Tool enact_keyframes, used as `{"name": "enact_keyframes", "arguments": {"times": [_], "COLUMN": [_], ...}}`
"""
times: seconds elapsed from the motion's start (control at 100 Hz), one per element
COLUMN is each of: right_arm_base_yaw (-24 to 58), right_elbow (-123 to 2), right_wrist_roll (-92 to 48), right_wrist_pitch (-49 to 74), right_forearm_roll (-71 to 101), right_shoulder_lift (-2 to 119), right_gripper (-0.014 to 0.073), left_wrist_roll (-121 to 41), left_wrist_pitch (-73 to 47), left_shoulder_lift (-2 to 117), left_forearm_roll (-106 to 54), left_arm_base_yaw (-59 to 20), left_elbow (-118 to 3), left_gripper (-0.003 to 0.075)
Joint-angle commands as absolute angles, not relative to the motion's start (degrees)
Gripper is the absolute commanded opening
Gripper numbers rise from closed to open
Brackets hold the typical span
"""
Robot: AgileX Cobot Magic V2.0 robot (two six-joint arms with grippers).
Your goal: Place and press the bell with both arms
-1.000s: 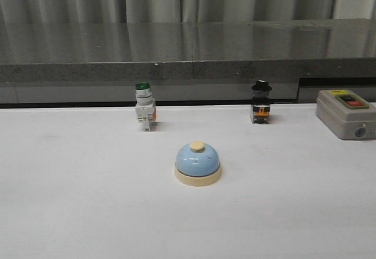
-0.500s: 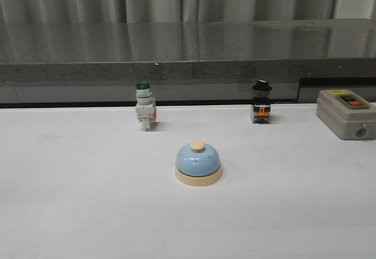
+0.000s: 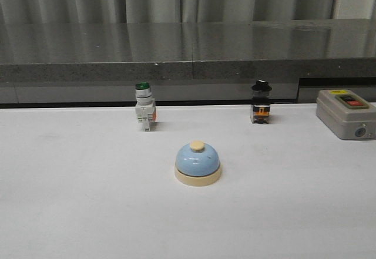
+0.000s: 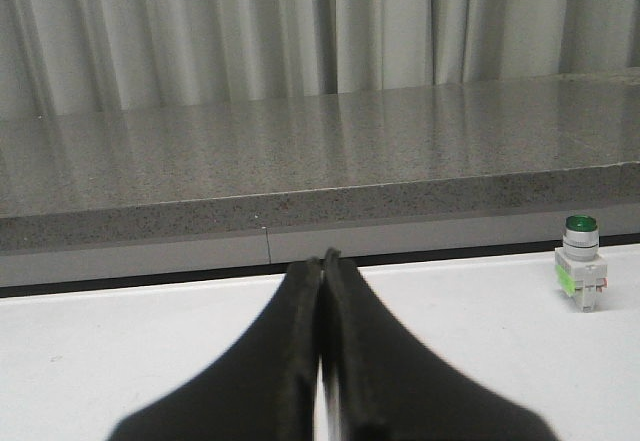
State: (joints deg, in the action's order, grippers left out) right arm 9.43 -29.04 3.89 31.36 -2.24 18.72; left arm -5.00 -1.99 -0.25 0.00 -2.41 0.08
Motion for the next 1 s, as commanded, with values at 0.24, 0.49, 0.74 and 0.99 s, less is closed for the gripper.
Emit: {"name": "enact_keyframes", "arguments": {"times": [0.24, 0.49, 0.74, 0.99], "right_arm_base_yaw": [4.0, 4.0, 4.0, 4.0], "right_elbow": [-13.7, -4.1, 0.7, 0.7], "right_wrist_roll": [3.8, 3.8, 3.8, 3.8], "right_wrist_pitch": [11.4, 2.4, -4.4, -4.4], "right_forearm_roll": [-3.3, -2.1, -1.7, -1.7], "right_shoulder_lift": [5.8, -1.8, -1.6, -1.6], "right_gripper": [-0.0060, -0.0060, -0.0060, -0.0060], "left_wrist_roll": [-4.5, -4.5, -4.5, -4.5], "left_wrist_pitch": [2.9, 2.9, 2.9, 2.9], "left_shoulder_lift": [-1.9, -1.9, -1.9, -1.9], "left_forearm_roll": [0.0, 0.0, 0.0, 0.0], "left_arm_base_yaw": [-2.2, -2.2, -2.2, -2.2], "left_elbow": [2.4, 2.4, 2.4, 2.4], "left_gripper": [-0.0020, -0.0020, -0.0020, -0.0020]}}
